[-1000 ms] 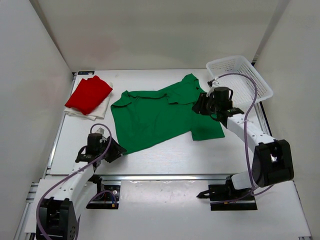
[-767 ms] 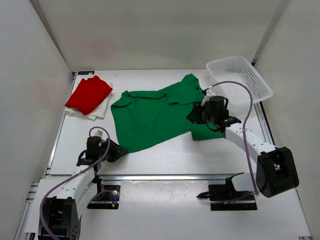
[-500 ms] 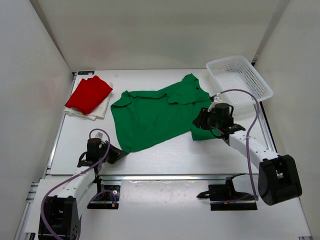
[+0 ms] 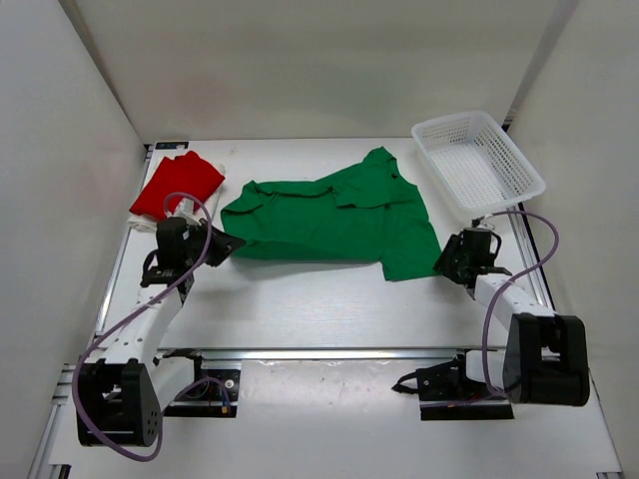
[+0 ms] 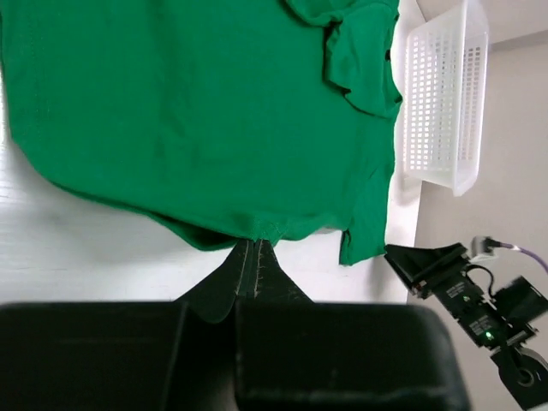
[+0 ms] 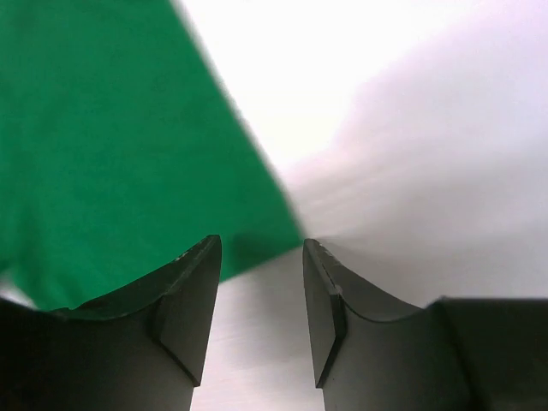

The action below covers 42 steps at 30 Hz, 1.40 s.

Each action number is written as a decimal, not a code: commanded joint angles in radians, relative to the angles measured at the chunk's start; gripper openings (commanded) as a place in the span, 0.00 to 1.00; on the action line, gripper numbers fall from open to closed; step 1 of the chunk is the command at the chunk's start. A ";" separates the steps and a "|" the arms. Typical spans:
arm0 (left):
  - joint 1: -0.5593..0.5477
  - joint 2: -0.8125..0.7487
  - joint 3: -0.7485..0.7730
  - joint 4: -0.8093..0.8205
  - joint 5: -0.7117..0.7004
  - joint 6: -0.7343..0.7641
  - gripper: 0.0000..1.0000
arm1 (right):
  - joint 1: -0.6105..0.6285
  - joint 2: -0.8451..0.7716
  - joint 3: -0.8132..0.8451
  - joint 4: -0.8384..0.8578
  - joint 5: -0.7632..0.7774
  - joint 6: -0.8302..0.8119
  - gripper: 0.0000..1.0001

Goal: Fold and stack the t-shirts
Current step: Flatten out the tshirt

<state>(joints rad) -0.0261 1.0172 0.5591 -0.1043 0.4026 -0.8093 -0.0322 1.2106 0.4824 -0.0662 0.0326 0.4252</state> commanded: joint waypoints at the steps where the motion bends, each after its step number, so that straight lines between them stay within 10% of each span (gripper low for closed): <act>1: 0.015 0.009 -0.024 0.041 0.087 -0.019 0.00 | -0.052 0.065 0.011 0.027 0.001 0.023 0.42; 15: 0.011 0.049 0.015 0.129 0.146 -0.019 0.00 | -0.018 0.145 0.101 -0.107 0.033 0.041 0.34; 27: -0.075 0.149 0.132 0.120 0.169 0.033 0.00 | 0.028 0.117 0.114 -0.113 -0.017 0.057 0.00; 40: -0.167 0.187 0.637 -0.136 0.271 0.130 0.00 | 0.522 -0.480 0.583 -0.587 0.419 0.089 0.00; 42: -0.068 0.167 0.601 0.127 0.492 -0.057 0.00 | 0.619 -0.474 0.742 -0.633 0.530 0.075 0.00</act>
<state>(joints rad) -0.1913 1.2507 1.1366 -0.1715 0.6895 -0.7139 0.4847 0.7437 1.0615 -0.5804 0.3386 0.5007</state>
